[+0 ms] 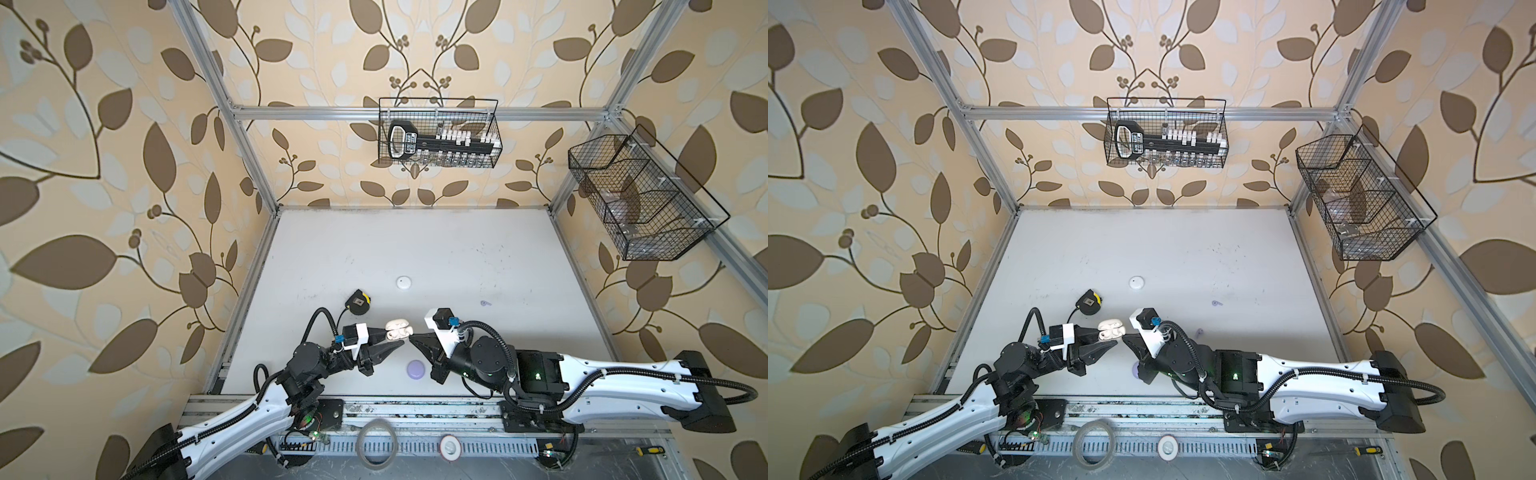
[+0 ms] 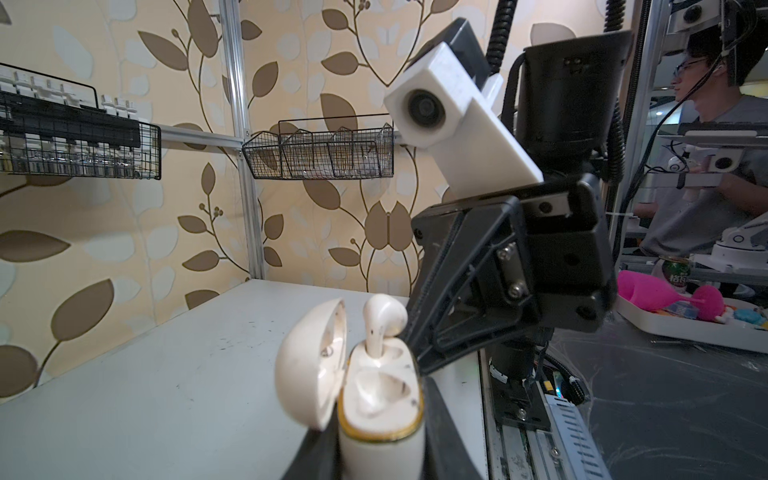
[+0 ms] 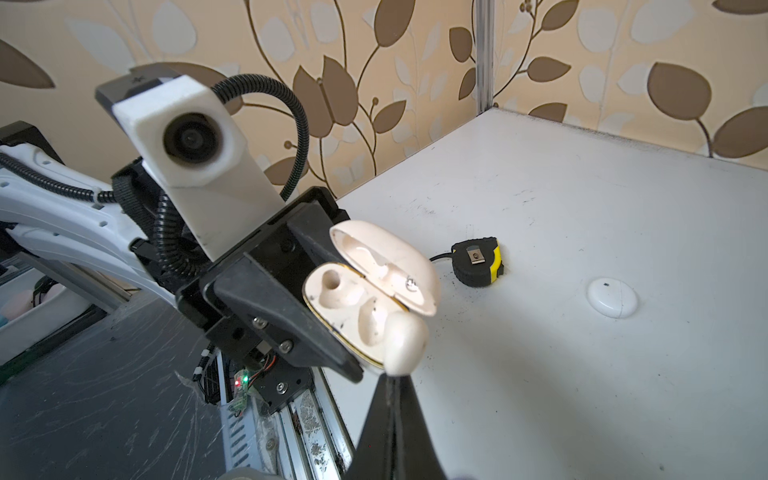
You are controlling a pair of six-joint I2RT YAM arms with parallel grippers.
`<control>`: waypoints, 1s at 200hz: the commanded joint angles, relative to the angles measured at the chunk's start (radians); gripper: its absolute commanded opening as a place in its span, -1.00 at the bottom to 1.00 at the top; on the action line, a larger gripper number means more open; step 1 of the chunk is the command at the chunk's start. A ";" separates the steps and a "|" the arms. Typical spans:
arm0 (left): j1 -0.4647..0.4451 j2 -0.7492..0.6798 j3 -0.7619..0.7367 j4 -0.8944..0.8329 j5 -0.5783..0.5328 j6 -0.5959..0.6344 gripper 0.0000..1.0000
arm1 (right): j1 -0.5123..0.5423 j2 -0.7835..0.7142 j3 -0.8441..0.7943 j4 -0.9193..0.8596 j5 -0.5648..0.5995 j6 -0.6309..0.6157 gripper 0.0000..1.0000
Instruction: Insert the wireless bluetooth earbuds into the charging case
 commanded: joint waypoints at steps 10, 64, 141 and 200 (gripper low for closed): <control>-0.007 0.000 0.055 -0.008 0.027 0.013 -1.00 | 0.033 -0.026 0.071 -0.060 -0.003 -0.124 -0.76; -0.006 -0.009 0.101 -0.164 0.034 0.088 -1.00 | 0.014 -0.196 0.000 -0.210 -0.041 -0.635 0.10; -0.007 0.078 0.192 -0.318 0.191 0.192 -1.00 | -0.145 -0.243 -0.079 -0.237 -0.276 -1.034 -0.05; -0.008 0.177 0.252 -0.389 0.248 0.239 -1.00 | -0.095 -0.226 -0.107 -0.200 -0.201 -1.078 -0.08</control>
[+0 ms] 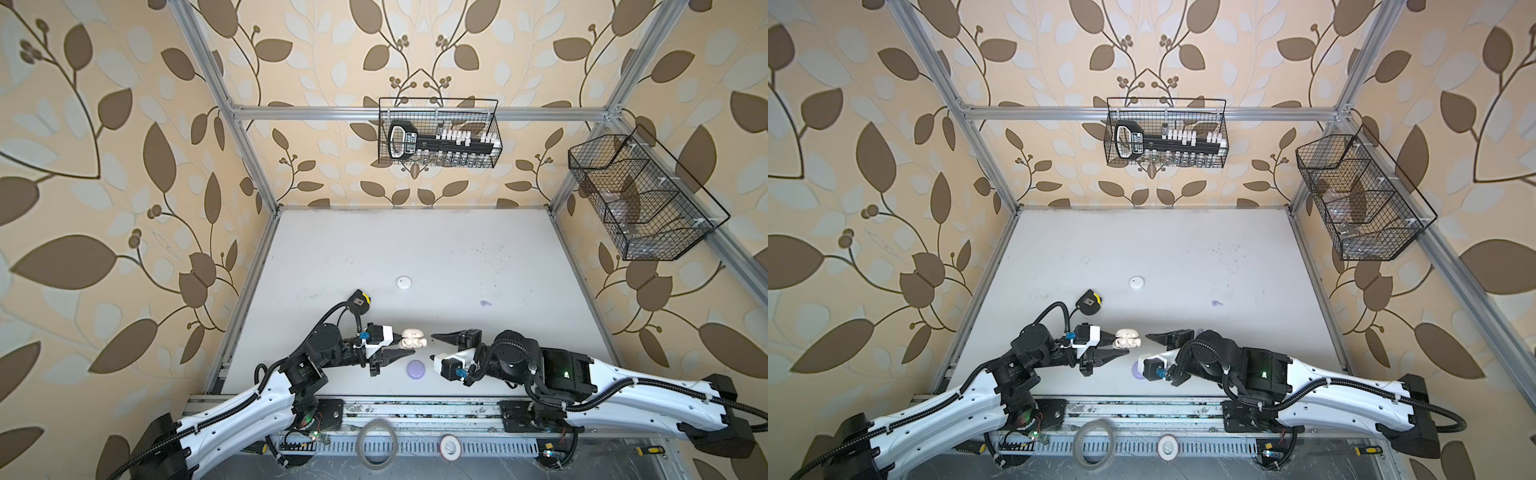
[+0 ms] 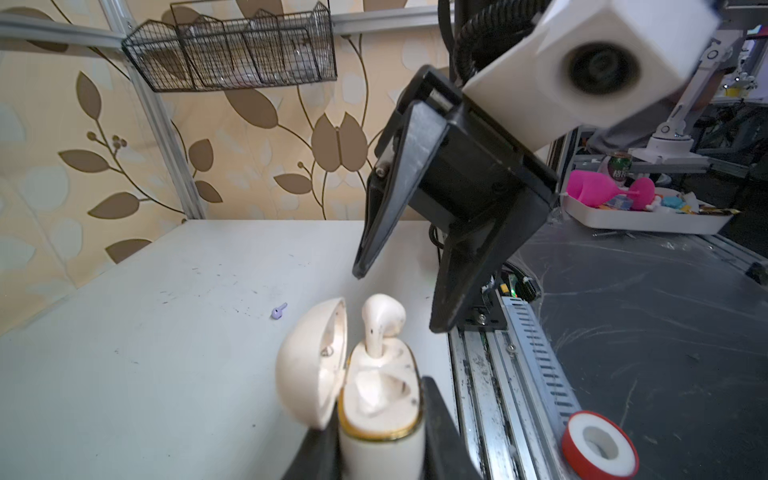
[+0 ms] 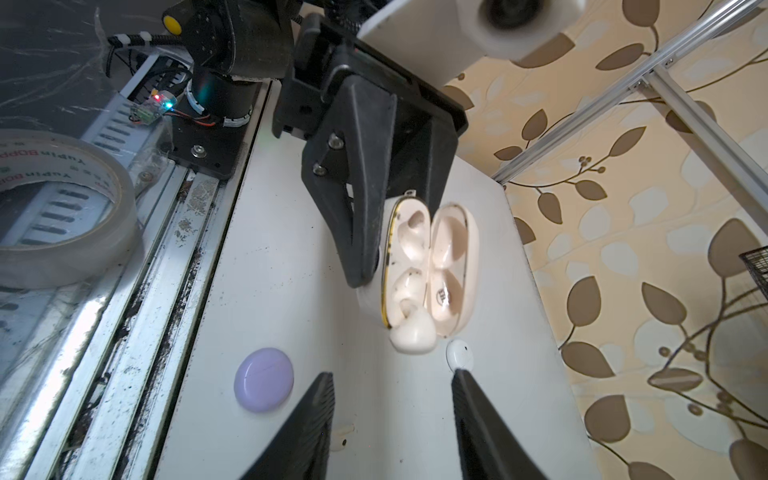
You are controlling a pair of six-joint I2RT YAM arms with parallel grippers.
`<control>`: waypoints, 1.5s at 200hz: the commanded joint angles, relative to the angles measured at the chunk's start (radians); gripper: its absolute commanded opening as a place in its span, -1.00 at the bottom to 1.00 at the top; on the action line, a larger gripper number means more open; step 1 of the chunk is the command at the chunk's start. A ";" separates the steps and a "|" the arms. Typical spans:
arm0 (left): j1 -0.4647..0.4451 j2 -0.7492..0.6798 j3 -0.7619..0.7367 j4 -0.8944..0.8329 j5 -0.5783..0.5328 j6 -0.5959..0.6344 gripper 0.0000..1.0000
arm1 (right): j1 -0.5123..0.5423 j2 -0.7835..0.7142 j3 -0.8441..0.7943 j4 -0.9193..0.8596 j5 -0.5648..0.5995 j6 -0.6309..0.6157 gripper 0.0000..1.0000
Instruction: Insert the wireless bluetooth earbuds into the charging case
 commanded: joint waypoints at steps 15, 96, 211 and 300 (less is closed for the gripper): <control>-0.006 0.044 0.070 -0.024 0.065 0.052 -1.00 | 0.014 0.000 -0.015 0.033 0.057 -0.065 -0.09; -0.006 0.066 0.082 -0.026 0.094 0.053 -1.00 | 0.033 0.012 -0.012 0.026 0.077 -0.089 -0.31; -0.006 0.060 0.092 -0.040 0.122 0.046 -1.00 | 0.083 -0.020 -0.042 0.008 0.091 -0.123 -0.20; -0.008 0.098 0.114 -0.053 0.179 0.051 -1.00 | 0.084 0.007 -0.043 0.037 0.105 -0.132 -0.29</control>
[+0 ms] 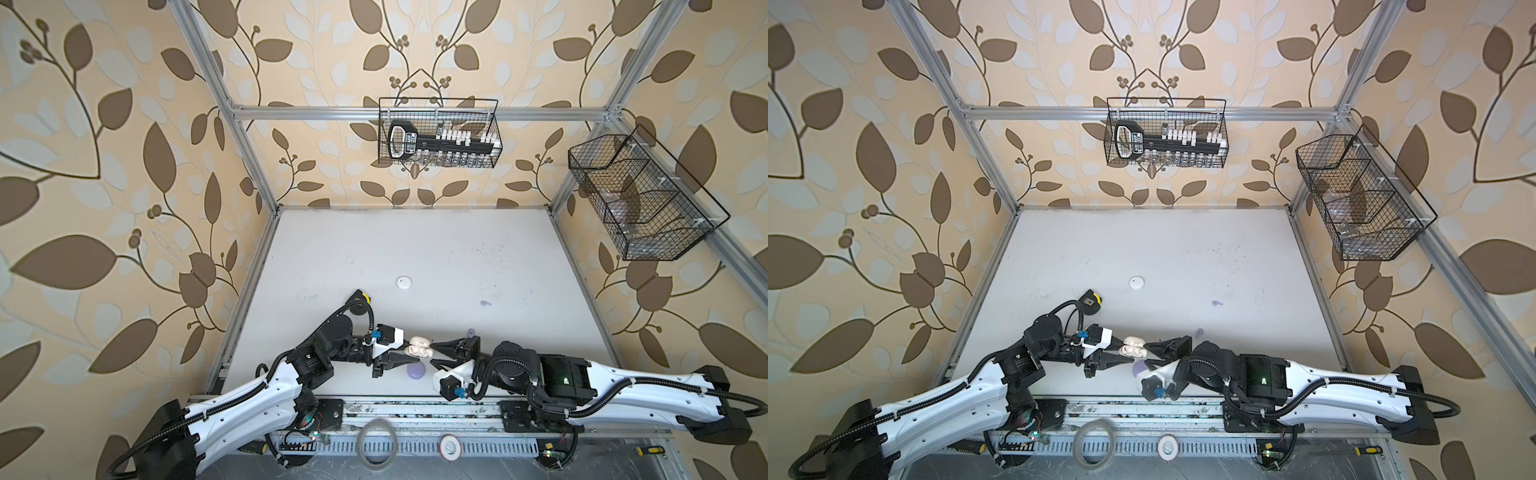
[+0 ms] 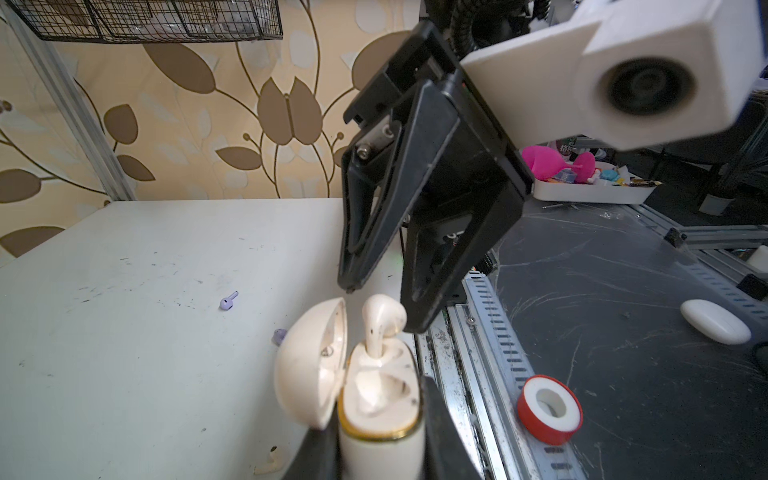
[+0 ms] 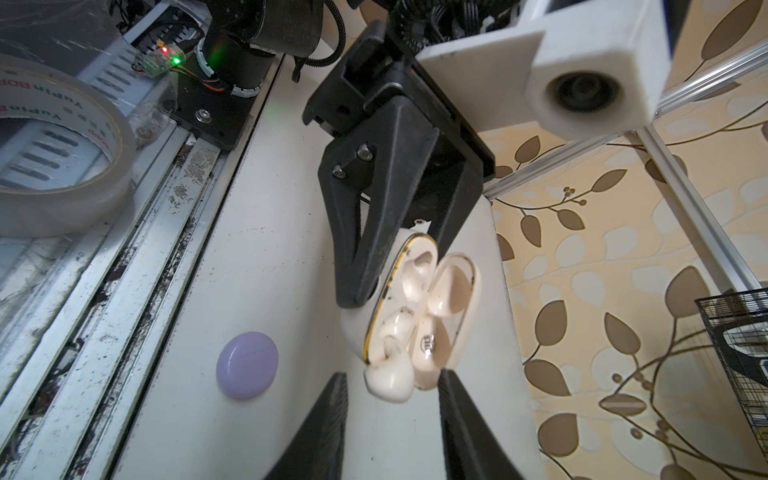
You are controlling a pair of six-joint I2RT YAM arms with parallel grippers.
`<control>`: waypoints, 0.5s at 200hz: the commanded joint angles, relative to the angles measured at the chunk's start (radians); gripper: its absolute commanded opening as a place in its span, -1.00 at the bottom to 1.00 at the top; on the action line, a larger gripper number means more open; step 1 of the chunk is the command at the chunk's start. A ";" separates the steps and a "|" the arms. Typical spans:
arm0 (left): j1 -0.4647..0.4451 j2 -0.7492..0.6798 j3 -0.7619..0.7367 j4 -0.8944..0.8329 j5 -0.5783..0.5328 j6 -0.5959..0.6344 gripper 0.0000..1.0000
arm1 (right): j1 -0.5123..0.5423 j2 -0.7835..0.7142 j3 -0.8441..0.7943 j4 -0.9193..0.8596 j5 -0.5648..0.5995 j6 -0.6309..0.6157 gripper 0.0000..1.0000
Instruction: Insert the wireless bluetooth earbuds into the charging case
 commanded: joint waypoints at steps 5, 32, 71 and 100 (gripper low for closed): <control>-0.008 0.004 0.054 0.012 0.052 0.012 -1.00 | 0.004 0.018 -0.012 0.021 0.011 -0.020 -0.31; -0.011 0.005 0.056 0.005 0.053 0.017 -1.00 | 0.005 0.020 -0.009 0.020 0.001 -0.023 -0.44; -0.014 0.010 0.057 -0.001 0.039 0.028 -1.00 | 0.005 0.015 -0.006 0.018 -0.014 -0.018 -0.63; -0.021 0.003 0.044 0.002 -0.001 0.056 -1.00 | 0.005 0.028 0.004 0.020 -0.036 0.010 -0.64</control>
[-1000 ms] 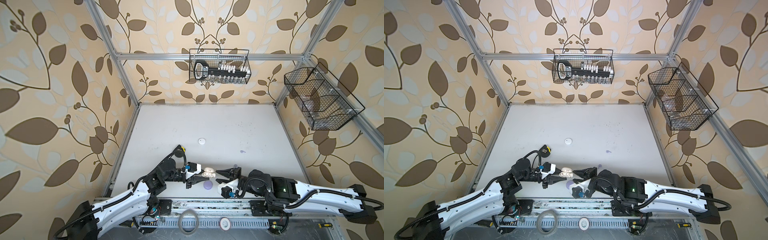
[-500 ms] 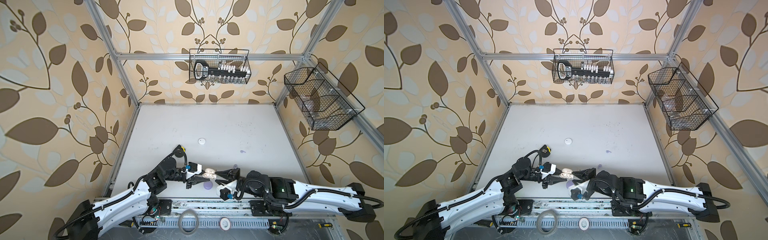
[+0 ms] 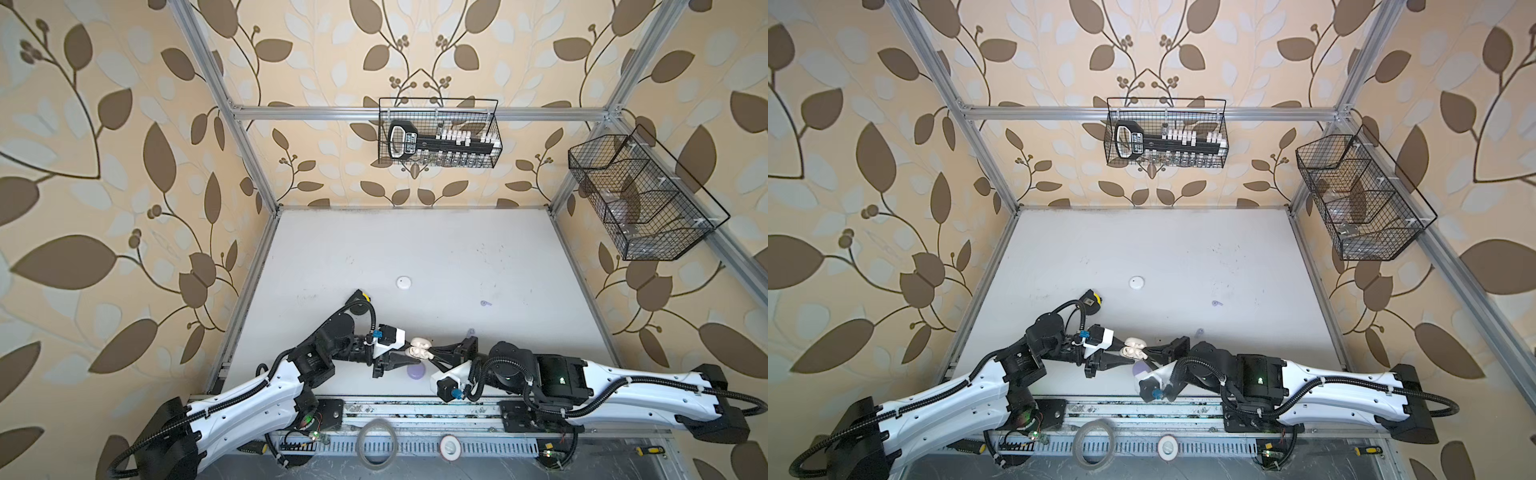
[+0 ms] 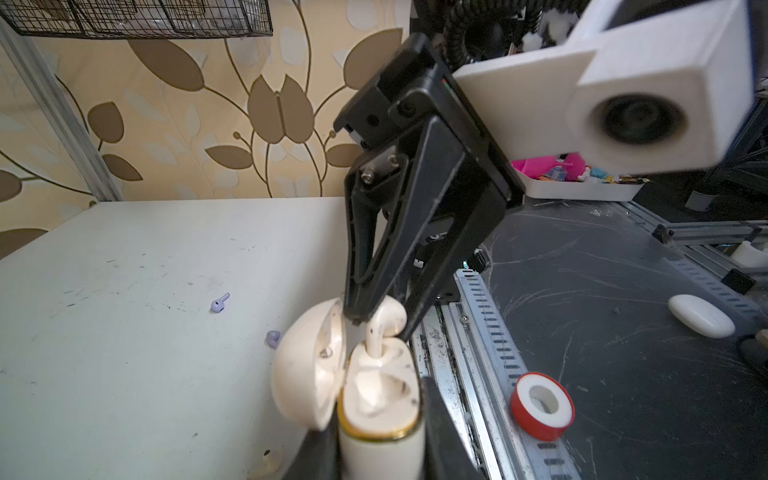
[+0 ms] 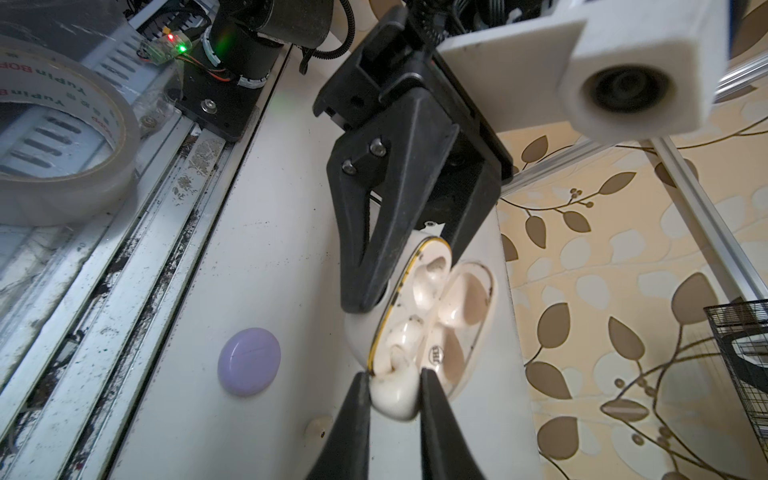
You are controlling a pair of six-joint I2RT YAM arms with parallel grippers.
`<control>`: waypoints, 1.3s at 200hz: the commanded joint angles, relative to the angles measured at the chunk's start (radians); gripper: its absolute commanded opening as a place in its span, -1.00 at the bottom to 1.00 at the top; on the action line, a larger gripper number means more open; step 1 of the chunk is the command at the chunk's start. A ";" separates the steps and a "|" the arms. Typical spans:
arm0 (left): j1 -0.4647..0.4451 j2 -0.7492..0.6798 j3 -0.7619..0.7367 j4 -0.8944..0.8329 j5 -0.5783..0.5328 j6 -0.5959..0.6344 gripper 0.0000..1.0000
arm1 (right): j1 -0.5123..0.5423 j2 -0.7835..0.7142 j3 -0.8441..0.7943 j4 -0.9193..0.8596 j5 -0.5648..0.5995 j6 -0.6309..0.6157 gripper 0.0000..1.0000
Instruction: Insert the wireless bluetooth earbuds into the charging case
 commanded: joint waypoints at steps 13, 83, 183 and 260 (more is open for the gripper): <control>-0.025 -0.017 0.022 0.022 -0.043 0.053 -1.00 | 0.004 0.025 0.014 0.027 -0.035 0.050 -0.67; -0.046 -0.119 -0.046 0.046 -0.217 0.089 -1.00 | 0.004 0.188 0.108 0.057 -0.067 0.215 -0.70; -0.047 -0.202 -0.106 0.089 -0.297 0.095 -1.00 | -0.020 0.216 0.134 0.167 -0.038 0.527 -0.77; -0.047 -0.201 -0.110 0.098 -0.293 0.100 -1.00 | -0.036 0.217 0.139 0.202 -0.012 0.651 -0.34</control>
